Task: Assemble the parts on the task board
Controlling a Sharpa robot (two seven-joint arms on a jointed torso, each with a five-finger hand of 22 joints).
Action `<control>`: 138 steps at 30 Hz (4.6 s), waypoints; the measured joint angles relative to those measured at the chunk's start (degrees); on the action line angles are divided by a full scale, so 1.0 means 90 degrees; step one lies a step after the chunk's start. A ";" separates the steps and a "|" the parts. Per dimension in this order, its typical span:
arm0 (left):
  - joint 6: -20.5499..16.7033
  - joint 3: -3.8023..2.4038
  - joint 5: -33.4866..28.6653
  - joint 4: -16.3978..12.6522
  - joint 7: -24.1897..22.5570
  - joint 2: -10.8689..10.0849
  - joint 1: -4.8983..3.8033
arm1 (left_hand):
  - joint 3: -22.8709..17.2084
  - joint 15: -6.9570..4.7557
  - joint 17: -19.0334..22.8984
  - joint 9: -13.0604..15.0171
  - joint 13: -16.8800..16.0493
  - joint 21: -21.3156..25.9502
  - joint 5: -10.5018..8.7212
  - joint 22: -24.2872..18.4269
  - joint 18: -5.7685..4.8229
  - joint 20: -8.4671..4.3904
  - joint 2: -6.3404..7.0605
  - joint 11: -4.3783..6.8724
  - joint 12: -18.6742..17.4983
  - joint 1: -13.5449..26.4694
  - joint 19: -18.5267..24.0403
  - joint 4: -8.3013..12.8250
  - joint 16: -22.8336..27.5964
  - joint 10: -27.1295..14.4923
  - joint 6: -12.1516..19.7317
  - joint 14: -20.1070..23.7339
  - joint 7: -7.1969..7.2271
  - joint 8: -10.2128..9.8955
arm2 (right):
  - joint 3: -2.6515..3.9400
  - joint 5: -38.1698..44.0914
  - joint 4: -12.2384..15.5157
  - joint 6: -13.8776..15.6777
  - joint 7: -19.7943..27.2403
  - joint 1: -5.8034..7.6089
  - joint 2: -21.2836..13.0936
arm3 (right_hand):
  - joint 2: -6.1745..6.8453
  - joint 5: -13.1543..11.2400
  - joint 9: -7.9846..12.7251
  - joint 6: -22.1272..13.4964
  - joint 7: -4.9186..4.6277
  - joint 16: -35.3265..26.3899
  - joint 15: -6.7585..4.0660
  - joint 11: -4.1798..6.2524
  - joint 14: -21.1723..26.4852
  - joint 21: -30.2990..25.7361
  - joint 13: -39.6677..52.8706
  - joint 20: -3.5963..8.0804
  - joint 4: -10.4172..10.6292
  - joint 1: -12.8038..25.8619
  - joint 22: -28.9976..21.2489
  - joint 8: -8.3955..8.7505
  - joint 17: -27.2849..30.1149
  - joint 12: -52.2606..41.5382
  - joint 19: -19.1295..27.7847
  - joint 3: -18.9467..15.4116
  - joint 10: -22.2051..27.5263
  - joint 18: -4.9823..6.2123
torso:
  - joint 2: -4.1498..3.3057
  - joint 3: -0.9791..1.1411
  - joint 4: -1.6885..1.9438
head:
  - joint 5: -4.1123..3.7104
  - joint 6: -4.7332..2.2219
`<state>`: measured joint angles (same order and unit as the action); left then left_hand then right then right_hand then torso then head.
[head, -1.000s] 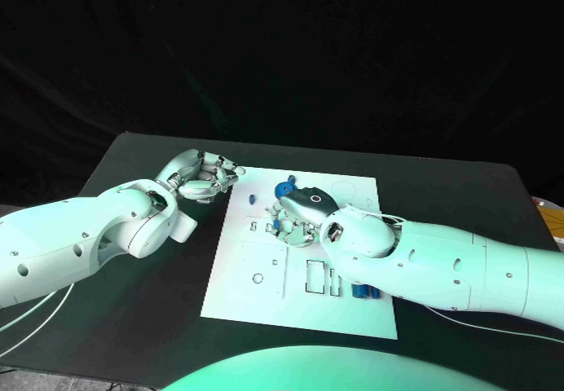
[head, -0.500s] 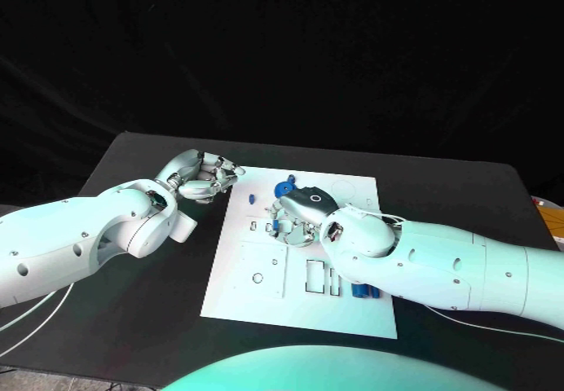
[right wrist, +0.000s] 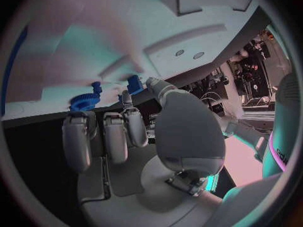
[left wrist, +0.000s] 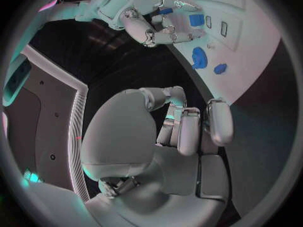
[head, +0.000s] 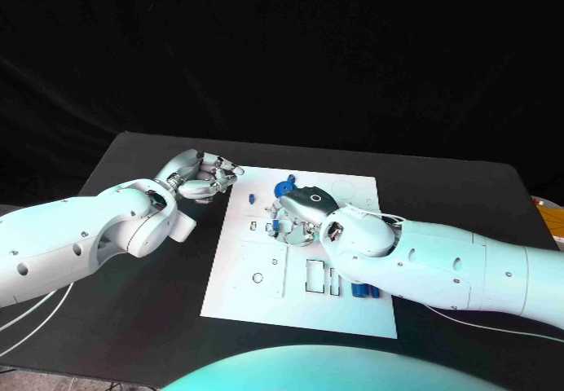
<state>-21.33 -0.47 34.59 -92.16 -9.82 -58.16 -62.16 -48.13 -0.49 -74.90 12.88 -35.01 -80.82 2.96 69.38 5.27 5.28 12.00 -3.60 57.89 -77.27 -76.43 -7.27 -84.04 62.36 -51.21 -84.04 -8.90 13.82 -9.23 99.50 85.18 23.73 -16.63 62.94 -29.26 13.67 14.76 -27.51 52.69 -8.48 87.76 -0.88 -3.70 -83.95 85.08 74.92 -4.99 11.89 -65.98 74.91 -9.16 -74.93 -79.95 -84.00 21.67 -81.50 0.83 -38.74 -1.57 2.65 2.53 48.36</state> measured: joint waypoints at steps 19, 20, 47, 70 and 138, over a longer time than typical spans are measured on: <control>0.0027 0.0001 0.0001 0.0029 -0.0016 0.0039 0.0000 | 0.0696 0.0077 0.0000 -0.0077 0.0364 0.0074 0.0000 -0.0186 0.0000 0.0098 0.0203 -0.0077 -0.0344 0.0314 0.0099 -0.0249 0.0000 -0.0217 0.0106 0.0016 -0.0077 -0.0222 | 0.0093 -0.0334 0.0975 0.0337 0.0239 0.0325 -0.0937 | -0.0711 -0.0247 0.0794 -0.1234 -0.0225 -0.0004 0.0303 -0.0338 -0.0007 -0.0217 0.0000 -0.0314 0.0561 -0.1235 -0.0001 0.0469 0.0001 0.0182 0.0000 -0.3084 0.0246 0.0001 | 0.0029 0.0001 -0.0042 | -0.0006 -0.0114; 0.0038 0.0001 0.0007 0.0023 -0.0006 0.0041 0.0000 | 0.0760 0.0092 0.0000 -0.0077 0.0369 0.0075 0.0000 -0.0199 0.0000 0.0112 0.0207 -0.0077 -0.0352 0.0348 0.0112 -0.0283 0.0000 -0.0217 0.0106 0.0001 -0.0077 -0.0222 | 0.0101 -0.0447 0.1030 0.0374 0.0317 0.0377 -0.1036 | -0.0791 -0.0248 0.0727 -0.1015 -0.0258 -0.0026 0.0303 -0.0339 -0.0007 -0.0245 0.0000 -0.0314 0.0552 -0.1246 -0.0001 0.0408 0.0001 0.0182 0.0000 -0.3043 0.0245 0.0000 | 0.0034 0.0001 -0.0049 | -0.0006 -0.0126; 0.2364 0.0036 0.2010 0.0296 0.3496 0.1062 -0.1004 | 0.3224 -0.0184 -0.0005 0.2069 -0.0288 0.0198 0.0000 -0.0330 0.0000 -0.0189 -0.0392 0.0297 0.0186 0.1950 0.0087 -0.1063 -0.0094 0.0294 0.0386 0.0023 0.0431 0.3018 | 0.0136 -0.5398 0.1146 0.0941 0.2133 0.1150 -0.2844 | -0.1193 0.0348 0.0646 -0.0187 -0.0056 -0.0198 0.0153 -0.0070 0.0003 -0.1049 -0.0023 -0.0150 0.0506 -0.1523 0.0003 -0.0285 0.0002 0.0482 0.0000 -0.2941 0.0606 0.0160 | 0.0238 0.0082 -0.0206 | 0.0166 -0.0209; 0.4409 0.0406 0.2389 0.1480 0.4834 0.2400 -0.1441 | 0.3302 -0.0206 -0.0004 0.2295 -0.0439 0.0198 0.0000 -0.0205 0.0000 -0.0211 -0.0553 0.0322 0.0219 0.2009 0.0064 -0.1072 -0.0063 0.0319 0.0551 -0.0001 0.0432 0.3196 | 0.0113 -0.6357 0.0796 0.1024 0.2795 0.1148 -0.2698 | -0.1299 0.0580 0.0992 -0.0755 -0.0274 -0.5517 0.0292 -0.0328 0.1668 -0.8018 -0.5112 -0.0322 0.0526 -0.2019 -0.2234 -0.0836 0.4324 0.5249 0.2176 -0.2313 0.3009 0.0994 | 0.0252 0.0087 -0.0195 | 0.0214 -0.0190; 0.5116 0.0575 0.2372 0.2213 0.5235 0.2949 -0.1236 | 0.4250 -0.0205 -0.0001 0.2485 -0.1449 -0.0076 0.0000 0.0301 -0.0099 -0.0210 -0.0883 0.0306 0.0886 0.2332 -0.0210 -0.1054 -0.0064 0.0667 0.0580 0.0000 0.0443 0.3009 | 0.0080 -0.7557 0.0498 0.1009 0.3268 0.1080 -0.2523 | -0.0702 0.0710 0.1457 -0.0938 -0.0327 -0.8594 0.0770 -0.0622 0.2255 -0.9035 -0.7841 -0.0813 0.0443 -0.1793 -0.5155 -0.0827 0.5658 0.6657 0.2686 -0.0964 0.2872 0.0992 | 0.0245 0.0095 -0.0209 | 0.0183 -0.0008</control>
<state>24.71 4.70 55.94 -72.25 37.29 -31.62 -73.28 -9.88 -2.34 -74.92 35.24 -48.05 -81.50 2.96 72.09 4.38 3.38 4.05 -0.84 65.87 -56.29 -78.32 -16.75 -84.62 68.36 -45.99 -84.04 -4.92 40.91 -8.51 31.48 89.66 32.82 12.78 72.66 -51.97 7.35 21.14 -14.40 44.25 -11.42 10.41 6.05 -9.29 -63.66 3.77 4.35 -12.30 15.88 -82.12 28.51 -16.61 -24.02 -20.04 -59.83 12.99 -55.66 9.76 -36.54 -0.72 0.77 4.18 48.29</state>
